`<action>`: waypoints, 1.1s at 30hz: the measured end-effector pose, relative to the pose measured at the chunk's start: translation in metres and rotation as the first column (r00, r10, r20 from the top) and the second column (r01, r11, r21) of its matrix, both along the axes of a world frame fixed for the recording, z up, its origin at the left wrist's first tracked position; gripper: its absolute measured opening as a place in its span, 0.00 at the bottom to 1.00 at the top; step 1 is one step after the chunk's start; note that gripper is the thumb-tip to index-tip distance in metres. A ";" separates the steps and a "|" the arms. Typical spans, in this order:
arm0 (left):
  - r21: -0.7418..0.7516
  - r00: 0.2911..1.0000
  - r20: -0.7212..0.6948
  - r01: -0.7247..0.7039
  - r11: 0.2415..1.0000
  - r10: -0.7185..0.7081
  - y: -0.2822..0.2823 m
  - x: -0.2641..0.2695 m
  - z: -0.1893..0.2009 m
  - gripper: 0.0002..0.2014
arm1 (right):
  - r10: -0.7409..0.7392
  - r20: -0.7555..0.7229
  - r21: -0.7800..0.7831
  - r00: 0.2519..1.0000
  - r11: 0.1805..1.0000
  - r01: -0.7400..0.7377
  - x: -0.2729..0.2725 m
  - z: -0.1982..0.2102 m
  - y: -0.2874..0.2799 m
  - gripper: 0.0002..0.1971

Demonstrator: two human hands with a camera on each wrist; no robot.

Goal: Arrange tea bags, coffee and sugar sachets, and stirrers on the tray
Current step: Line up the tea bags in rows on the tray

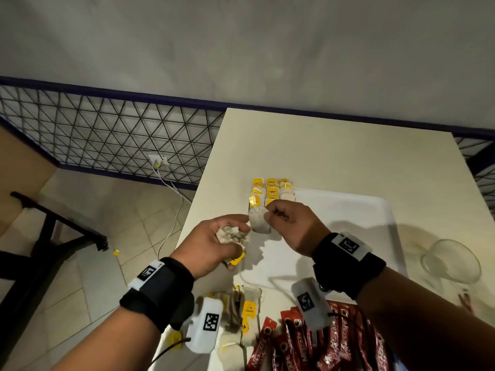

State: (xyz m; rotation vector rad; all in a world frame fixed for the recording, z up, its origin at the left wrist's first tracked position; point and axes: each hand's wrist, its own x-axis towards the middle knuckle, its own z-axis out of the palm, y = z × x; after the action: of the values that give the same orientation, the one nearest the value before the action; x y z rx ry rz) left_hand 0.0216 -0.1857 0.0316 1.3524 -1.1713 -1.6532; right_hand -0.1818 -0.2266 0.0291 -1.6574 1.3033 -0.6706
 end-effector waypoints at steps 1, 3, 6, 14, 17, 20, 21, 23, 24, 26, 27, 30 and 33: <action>-0.027 0.997 0.065 0.055 0.998 -0.053 -0.002 -0.002 0.002 0.16 | 0.019 -0.003 -0.013 1.000 1.000 -0.019 0.002 0.000 -0.001 0.13; -0.063 0.980 0.171 0.113 0.992 -0.101 -0.006 -0.005 0.000 0.17 | 0.045 -0.012 -0.028 0.999 0.999 -0.046 0.005 -0.002 -0.001 0.13; -0.068 0.958 0.258 0.147 0.987 -0.125 -0.009 -0.004 -0.007 0.18 | 0.067 -0.036 -0.054 0.997 0.996 -0.069 0.006 -0.008 -0.004 0.09; 0.023 0.897 0.409 0.176 0.984 -0.170 -0.010 0.018 -0.020 0.18 | 0.102 -0.344 -0.134 0.933 0.979 -0.156 0.006 -0.049 -0.032 0.05; 0.050 0.903 0.394 0.168 0.984 -0.174 -0.009 0.028 -0.022 0.19 | 0.143 -0.446 -0.038 0.884 0.983 -0.178 0.008 -0.057 -0.043 0.07; 0.042 0.909 0.383 0.159 0.986 -0.163 -0.010 0.035 -0.023 0.18 | 0.191 -0.485 0.054 0.853 0.981 -0.189 0.012 -0.060 -0.056 0.08; 0.041 0.913 0.375 0.155 0.987 -0.159 -0.010 0.037 -0.024 0.18 | 0.199 -0.497 0.072 0.844 0.979 -0.188 0.015 -0.063 -0.061 0.08; 0.048 0.921 0.360 0.141 0.989 -0.149 -0.012 0.041 -0.026 0.16 | 0.168 -0.517 0.084 0.839 0.986 -0.146 0.020 -0.067 -0.071 0.07; 0.053 0.924 0.355 0.131 0.990 -0.142 -0.012 0.042 -0.026 0.15 | 0.137 -0.524 0.082 0.840 0.990 -0.111 0.022 -0.069 -0.075 0.05; 0.065 0.931 0.341 0.113 0.991 -0.128 -0.013 0.044 -0.027 0.14 | 0.087 -0.542 0.075 0.836 0.996 -0.055 0.025 -0.073 -0.083 0.04; 0.070 0.935 0.332 0.106 0.992 -0.123 -0.014 0.046 -0.028 0.14 | 0.073 -0.552 0.077 0.831 0.996 -0.037 0.026 -0.076 -0.086 0.04; 0.079 0.931 0.344 0.104 0.991 -0.125 -0.015 0.049 -0.031 0.16 | 0.045 -0.574 0.074 0.818 0.997 -0.003 0.026 -0.081 -0.094 0.05; 0.090 0.926 0.361 0.082 0.992 -0.110 -0.016 0.053 -0.036 0.18 | 0.019 -0.603 0.062 0.797 0.998 0.024 0.027 -0.083 -0.099 0.06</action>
State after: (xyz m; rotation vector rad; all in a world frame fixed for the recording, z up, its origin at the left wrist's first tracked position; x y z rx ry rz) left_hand 0.0747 -0.2019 -0.0041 1.7288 -1.4189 -1.5649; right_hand -0.1551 -0.3260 -0.0539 -1.8917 1.7479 -0.0710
